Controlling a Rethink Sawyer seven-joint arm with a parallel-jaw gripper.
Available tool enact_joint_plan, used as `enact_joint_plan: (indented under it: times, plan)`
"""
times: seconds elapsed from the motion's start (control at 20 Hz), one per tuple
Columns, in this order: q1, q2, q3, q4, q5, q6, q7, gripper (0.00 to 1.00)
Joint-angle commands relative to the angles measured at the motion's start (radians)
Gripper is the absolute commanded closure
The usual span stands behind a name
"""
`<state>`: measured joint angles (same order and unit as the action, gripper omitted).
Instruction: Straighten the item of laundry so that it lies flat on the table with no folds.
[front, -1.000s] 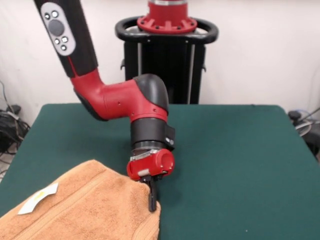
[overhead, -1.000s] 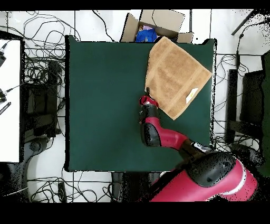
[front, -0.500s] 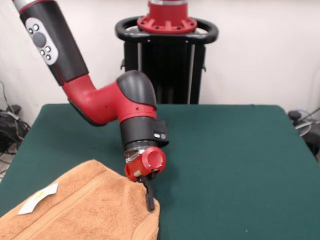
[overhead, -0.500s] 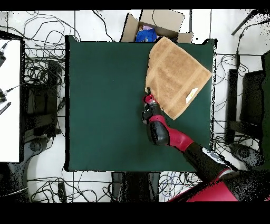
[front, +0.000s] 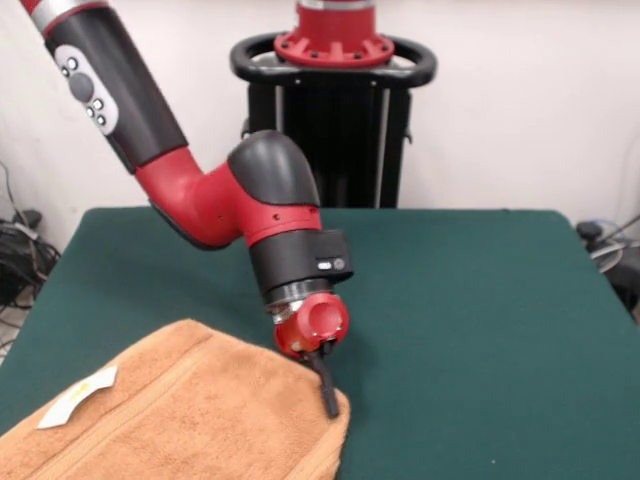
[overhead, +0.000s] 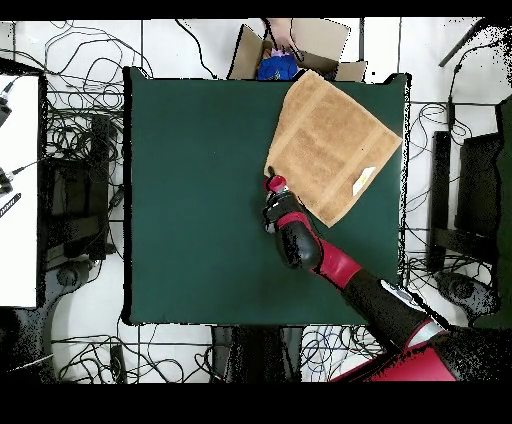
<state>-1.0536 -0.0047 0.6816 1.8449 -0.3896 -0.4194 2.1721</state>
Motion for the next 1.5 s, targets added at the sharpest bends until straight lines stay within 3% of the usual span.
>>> enact_joint_plan:
  times: [0.05, 0.2, 0.6, 0.95, 1.15, 1.4, 1.5]
  plan:
    - [0.064, 0.007, 0.053, 0.094, 0.214, 0.294, 0.227, 1.0]
    - [0.016, 0.069, 0.117, 0.144, 0.284, 0.406, 0.22, 1.0]
    - [-0.033, 0.204, 0.198, 0.197, 0.418, 0.541, 0.2, 1.0]
    - [-0.017, 0.217, 0.269, 0.289, 0.575, 0.586, 0.289, 1.0]
    - [-0.034, 0.307, 0.339, 0.328, 0.647, 0.623, 0.281, 1.0]
    - [0.001, 0.38, 0.322, 0.296, 0.666, 0.625, 0.189, 1.0]
    - [0.046, 0.366, 0.306, 0.238, 0.672, 0.639, 0.152, 1.0]
